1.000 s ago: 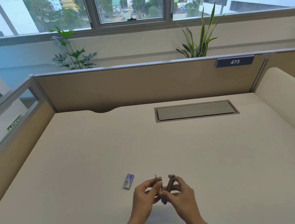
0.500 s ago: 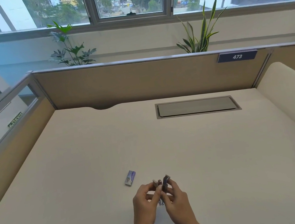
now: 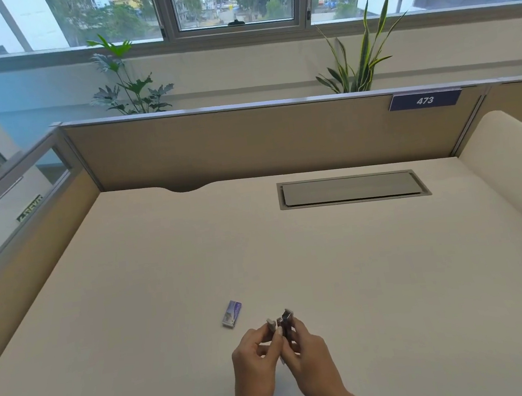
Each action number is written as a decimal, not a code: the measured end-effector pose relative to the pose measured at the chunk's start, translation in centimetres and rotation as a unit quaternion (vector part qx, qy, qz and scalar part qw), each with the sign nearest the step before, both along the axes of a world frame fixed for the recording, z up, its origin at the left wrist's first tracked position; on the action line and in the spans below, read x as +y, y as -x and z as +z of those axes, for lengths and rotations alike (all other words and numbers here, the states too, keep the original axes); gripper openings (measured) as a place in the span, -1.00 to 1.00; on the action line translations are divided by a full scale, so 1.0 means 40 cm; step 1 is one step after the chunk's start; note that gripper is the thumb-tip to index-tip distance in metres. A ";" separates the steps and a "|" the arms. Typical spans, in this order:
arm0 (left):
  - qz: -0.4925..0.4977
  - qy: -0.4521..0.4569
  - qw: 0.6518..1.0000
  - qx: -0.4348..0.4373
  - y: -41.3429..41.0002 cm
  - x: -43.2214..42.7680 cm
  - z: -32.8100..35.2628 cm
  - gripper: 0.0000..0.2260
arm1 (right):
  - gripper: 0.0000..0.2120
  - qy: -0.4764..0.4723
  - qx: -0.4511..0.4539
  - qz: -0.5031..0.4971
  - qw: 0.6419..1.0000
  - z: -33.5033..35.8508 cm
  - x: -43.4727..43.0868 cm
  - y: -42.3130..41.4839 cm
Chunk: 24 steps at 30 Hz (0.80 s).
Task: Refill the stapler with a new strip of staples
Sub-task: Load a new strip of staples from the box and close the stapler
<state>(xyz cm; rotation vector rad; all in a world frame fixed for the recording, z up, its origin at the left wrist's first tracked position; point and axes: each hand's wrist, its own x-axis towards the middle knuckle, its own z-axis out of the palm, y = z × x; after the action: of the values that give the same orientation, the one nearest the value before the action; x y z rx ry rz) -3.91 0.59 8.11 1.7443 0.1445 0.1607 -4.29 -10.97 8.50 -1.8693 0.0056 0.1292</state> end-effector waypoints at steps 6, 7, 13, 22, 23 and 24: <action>-0.007 0.023 1.000 0.010 -0.002 0.003 -0.009 -0.78 | -0.78 0.015 0.003 0.006 1.000 -0.009 -0.003 -0.006; -0.008 0.024 1.000 0.011 -0.003 0.003 -0.010 -0.79 | -0.78 0.016 0.003 0.007 1.000 -0.009 -0.004 -0.006; -0.032 0.033 0.999 0.026 -0.013 0.011 -0.008 -0.83 | -0.77 -0.014 0.019 -0.003 1.000 -0.007 -0.007 -0.012; -0.063 0.148 0.980 0.120 -0.041 0.037 0.030 -0.80 | -0.69 -0.110 0.035 -0.020 0.993 0.011 -0.032 -0.035; -0.060 0.156 0.978 0.127 -0.042 0.036 0.032 -0.80 | -0.65 -0.119 0.040 -0.009 0.992 0.012 -0.033 -0.034; -0.057 0.164 0.976 0.133 -0.044 0.036 0.034 -0.80 | -0.64 -0.122 0.045 0.002 0.992 0.012 -0.033 -0.034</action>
<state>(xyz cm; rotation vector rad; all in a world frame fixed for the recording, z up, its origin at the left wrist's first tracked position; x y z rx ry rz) -2.15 2.01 9.45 1.4318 0.2518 -0.1753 -2.92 -12.28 8.98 -1.6186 0.0465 0.2063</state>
